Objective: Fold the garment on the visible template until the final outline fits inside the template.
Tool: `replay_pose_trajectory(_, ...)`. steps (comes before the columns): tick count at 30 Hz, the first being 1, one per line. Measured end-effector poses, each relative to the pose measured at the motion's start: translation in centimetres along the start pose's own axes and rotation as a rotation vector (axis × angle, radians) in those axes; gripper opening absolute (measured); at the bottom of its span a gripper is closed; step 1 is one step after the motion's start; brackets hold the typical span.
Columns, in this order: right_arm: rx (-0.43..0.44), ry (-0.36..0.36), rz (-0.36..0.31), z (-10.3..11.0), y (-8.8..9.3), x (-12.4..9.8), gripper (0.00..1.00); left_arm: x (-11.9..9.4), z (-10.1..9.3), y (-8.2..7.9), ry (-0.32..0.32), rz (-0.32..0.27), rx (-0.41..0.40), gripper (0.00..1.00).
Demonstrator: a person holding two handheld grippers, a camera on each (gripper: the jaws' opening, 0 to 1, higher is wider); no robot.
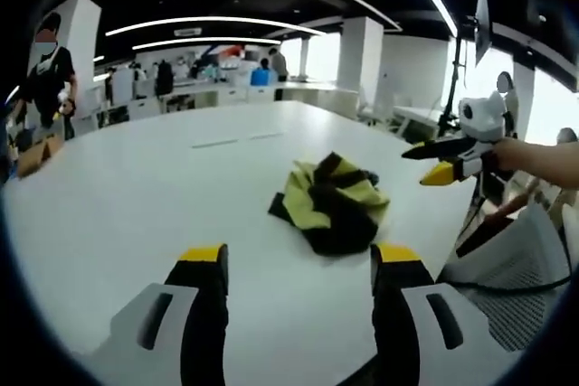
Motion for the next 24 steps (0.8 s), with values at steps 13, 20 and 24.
replay_pose_trajectory(13,-0.008,-0.022,0.009,-0.5,-0.1,2.1,0.37,2.6,-1.1,-0.5,0.094,0.000,-0.013,0.34)
replay_pose_trajectory(20,-0.020,-0.053,0.012,-0.3,-0.3,3.1,0.28,3.6,-1.3,-0.6,0.116,0.015,0.022,0.29)
replay_pose_trajectory(24,-0.025,-0.066,0.016,-0.1,-0.3,3.6,0.24,4.4,-1.5,-0.4,0.134,0.031,0.029,0.27)
Point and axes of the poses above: the point that each gripper's makers call its tool centre point, and the gripper's own axes: x roughly forward along the fingers, z roughly to its left, y roughly out of its underside, the point moved 4 cm from there along -x, roughly backward along the fingers, and after that the axes turned 3 degrees about -x, right-handed, at the moved point
